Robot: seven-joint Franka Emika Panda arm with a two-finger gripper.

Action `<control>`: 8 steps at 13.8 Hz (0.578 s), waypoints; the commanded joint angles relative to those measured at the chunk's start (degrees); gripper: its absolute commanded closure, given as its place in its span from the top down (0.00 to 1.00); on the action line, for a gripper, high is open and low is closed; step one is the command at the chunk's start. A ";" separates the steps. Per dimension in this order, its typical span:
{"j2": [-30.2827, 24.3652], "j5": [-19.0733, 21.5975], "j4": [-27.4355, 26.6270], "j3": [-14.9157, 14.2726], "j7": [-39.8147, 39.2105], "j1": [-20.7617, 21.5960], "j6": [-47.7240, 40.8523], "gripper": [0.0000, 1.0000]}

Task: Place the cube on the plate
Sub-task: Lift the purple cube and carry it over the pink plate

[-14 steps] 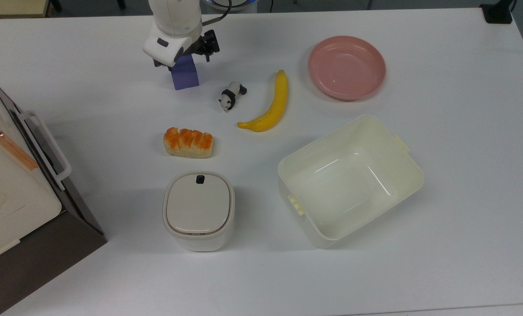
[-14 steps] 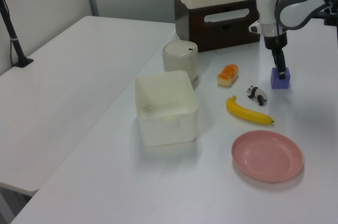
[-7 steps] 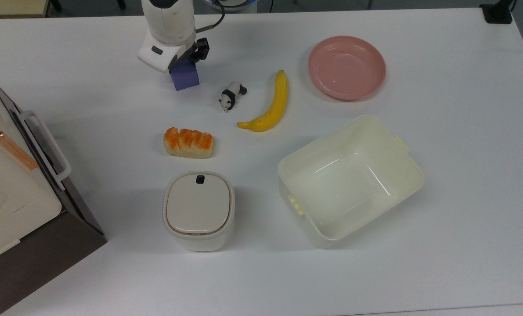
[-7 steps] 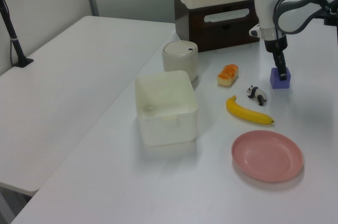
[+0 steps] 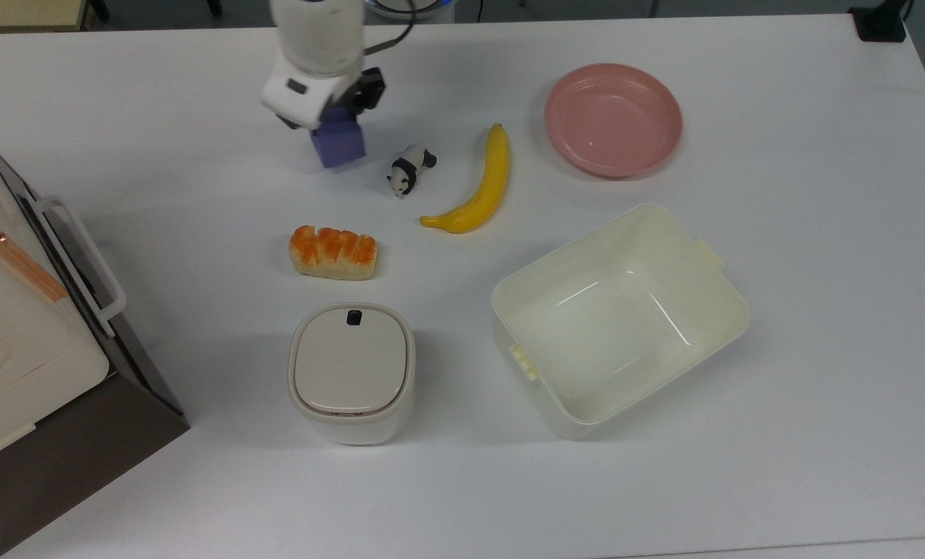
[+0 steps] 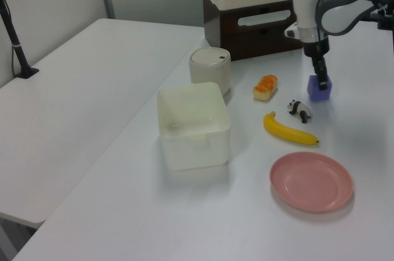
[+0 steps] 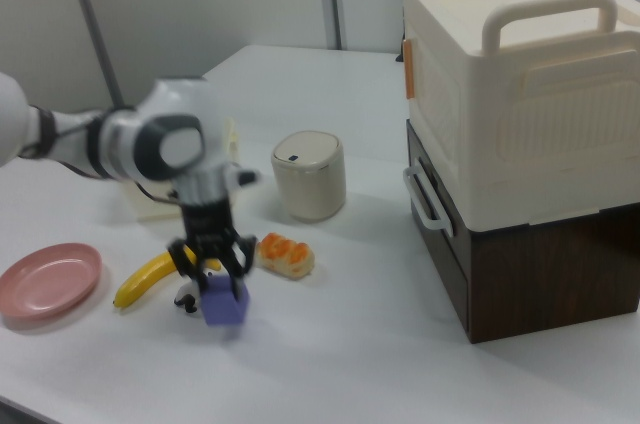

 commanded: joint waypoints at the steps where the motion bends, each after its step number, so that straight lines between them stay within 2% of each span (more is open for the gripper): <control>1: -1.40 -0.78 5.22 -0.10 5.78 12.62 -6.74 0.42; 4: -2.10 -0.34 6.20 -0.10 11.13 23.87 -9.48 0.43; 8: -0.18 0.71 6.12 -0.01 19.32 36.00 -8.69 0.43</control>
